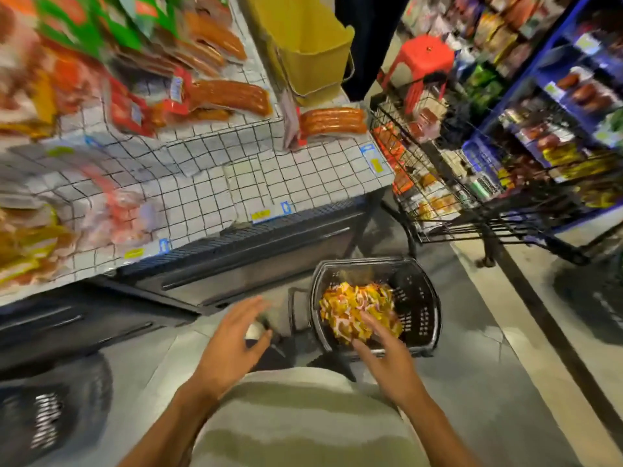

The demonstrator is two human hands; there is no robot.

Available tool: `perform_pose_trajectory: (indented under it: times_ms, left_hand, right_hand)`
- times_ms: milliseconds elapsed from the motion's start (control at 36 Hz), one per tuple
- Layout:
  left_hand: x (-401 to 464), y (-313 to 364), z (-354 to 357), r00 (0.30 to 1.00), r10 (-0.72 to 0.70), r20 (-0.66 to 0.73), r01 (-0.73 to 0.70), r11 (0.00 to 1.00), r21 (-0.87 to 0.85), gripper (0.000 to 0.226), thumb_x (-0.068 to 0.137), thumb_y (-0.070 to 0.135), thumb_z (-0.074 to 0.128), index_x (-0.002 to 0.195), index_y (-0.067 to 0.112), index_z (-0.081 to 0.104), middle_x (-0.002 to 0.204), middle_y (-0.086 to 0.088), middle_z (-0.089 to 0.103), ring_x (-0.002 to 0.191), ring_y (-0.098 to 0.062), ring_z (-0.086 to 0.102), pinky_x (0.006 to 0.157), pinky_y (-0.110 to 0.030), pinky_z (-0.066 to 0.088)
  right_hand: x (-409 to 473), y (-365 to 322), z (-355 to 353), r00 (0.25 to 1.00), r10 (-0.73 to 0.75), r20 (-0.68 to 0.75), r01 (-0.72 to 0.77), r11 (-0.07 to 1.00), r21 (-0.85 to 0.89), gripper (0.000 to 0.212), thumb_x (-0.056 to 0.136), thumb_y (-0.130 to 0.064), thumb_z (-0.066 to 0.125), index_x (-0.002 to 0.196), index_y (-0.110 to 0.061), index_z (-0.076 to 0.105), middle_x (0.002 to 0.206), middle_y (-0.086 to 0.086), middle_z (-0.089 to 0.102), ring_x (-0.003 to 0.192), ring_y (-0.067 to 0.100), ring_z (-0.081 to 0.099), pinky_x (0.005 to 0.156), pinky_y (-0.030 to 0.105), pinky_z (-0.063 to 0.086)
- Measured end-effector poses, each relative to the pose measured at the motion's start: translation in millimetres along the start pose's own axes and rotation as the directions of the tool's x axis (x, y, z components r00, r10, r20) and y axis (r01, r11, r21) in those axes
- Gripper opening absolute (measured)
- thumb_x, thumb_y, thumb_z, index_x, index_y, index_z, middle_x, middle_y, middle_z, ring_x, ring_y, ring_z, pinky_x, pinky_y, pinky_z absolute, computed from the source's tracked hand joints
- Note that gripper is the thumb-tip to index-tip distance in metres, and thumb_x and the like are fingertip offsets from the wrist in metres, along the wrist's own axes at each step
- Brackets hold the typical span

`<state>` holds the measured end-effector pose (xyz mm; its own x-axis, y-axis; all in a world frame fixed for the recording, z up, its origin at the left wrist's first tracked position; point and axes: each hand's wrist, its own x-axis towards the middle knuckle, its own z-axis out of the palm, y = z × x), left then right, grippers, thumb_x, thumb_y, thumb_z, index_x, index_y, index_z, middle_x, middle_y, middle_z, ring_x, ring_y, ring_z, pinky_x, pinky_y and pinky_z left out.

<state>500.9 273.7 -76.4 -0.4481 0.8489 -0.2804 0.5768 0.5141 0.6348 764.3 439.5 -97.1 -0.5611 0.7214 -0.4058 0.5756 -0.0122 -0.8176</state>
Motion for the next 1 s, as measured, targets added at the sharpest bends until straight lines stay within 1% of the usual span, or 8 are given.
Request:
perform_pose_trajectory:
  times_ms: [111,194,361,528,611,722,861,1000]
  left_hand:
    - [-21.5,-17.7,-10.1,0.995,-0.075,-0.063,0.072,0.996,-0.048,0.054,0.092,0.023,0.071,0.142,0.022,0.053,0.150,0.008,0.045,0.140,-0.012,0.039,0.116,-0.014,0.020]
    - [-38.4,-34.1,-18.8,0.989,-0.090,-0.118,0.079,0.992,-0.097,0.051,0.091,0.017,0.071,0.140,0.018,0.056,0.143,0.012,0.045,0.135,-0.012,0.041,0.113,-0.004,0.014]
    - [-71.2,-87.2,-49.7,0.964,-0.199,-0.177,0.175,0.974,-0.141,0.053,0.095,0.023,0.066,0.145,0.026,0.049,0.151,0.008,0.045,0.139,-0.014,0.039,0.113,-0.013,0.019]
    - [-104.4,-154.5,-100.9,0.945,-0.226,-0.239,0.197,0.971,-0.136,0.054,0.093,0.025,0.068,0.144,0.029,0.050,0.150,0.012,0.043,0.138,-0.005,0.036,0.107,0.001,0.010]
    - [-123.2,-189.5,-125.8,0.923,-0.244,-0.299,0.206,0.967,-0.152,0.055,0.094,0.027,0.068,0.142,0.039,0.046,0.148,0.018,0.040,0.136,0.001,0.032,0.112,-0.009,0.017]
    - [-148.4,-236.3,-156.4,0.911,-0.277,-0.305,0.233,0.957,-0.172,0.051,0.095,0.031,0.065,0.144,0.031,0.049,0.150,0.009,0.047,0.140,-0.012,0.041,0.116,-0.030,0.033]
    - [-169.7,-279.6,-188.9,0.898,-0.335,-0.287,0.294,0.939,-0.176,0.050,0.096,0.034,0.063,0.145,0.029,0.049,0.150,0.008,0.047,0.139,-0.014,0.042,0.116,-0.034,0.035]
    - [-176.0,-302.7,-203.4,0.888,-0.362,-0.284,0.323,0.930,-0.177,0.050,0.097,0.035,0.062,0.145,0.027,0.049,0.149,0.007,0.048,0.139,-0.016,0.043,0.115,-0.035,0.036]
  right_hand:
    - [14.0,-17.9,9.1,0.996,0.002,0.091,0.004,0.997,-0.071,0.058,0.094,-0.024,0.072,0.147,-0.029,0.049,0.144,-0.019,0.051,0.135,0.003,0.048,0.114,0.026,0.039]
    - [22.1,-38.1,22.9,0.991,-0.032,0.131,0.051,0.988,-0.143,0.059,0.094,-0.021,0.071,0.149,-0.019,0.048,0.149,-0.007,0.051,0.139,0.009,0.046,0.118,0.030,0.035]
    - [36.8,-84.8,70.8,0.981,-0.119,0.155,0.154,0.958,-0.241,0.060,0.095,-0.026,0.070,0.150,-0.020,0.047,0.152,-0.005,0.049,0.142,0.011,0.043,0.120,0.040,0.035]
    - [38.3,-132.2,143.8,0.956,-0.181,0.231,0.243,0.930,-0.275,0.061,0.096,-0.029,0.069,0.151,-0.027,0.045,0.146,-0.014,0.046,0.133,0.001,0.040,0.118,0.036,0.037]
    - [35.2,-153.0,185.3,0.947,-0.213,0.242,0.282,0.911,-0.301,0.059,0.096,-0.030,0.069,0.150,-0.027,0.046,0.152,-0.011,0.045,0.139,0.004,0.040,0.118,0.030,0.034]
    - [29.5,-175.4,237.1,0.940,-0.198,0.279,0.286,0.903,-0.321,0.057,0.094,-0.029,0.071,0.147,-0.025,0.050,0.150,-0.008,0.049,0.140,0.010,0.044,0.115,0.023,0.033]
    - [27.3,-189.4,277.9,0.928,-0.165,0.334,0.272,0.912,-0.306,0.056,0.094,-0.029,0.071,0.146,-0.026,0.051,0.149,-0.007,0.052,0.140,0.013,0.046,0.118,0.039,0.039]
    - [34.2,-201.2,282.4,0.929,-0.126,0.348,0.256,0.897,-0.361,0.058,0.093,-0.038,0.069,0.147,-0.034,0.048,0.150,-0.013,0.050,0.139,0.009,0.047,0.113,0.032,0.043]
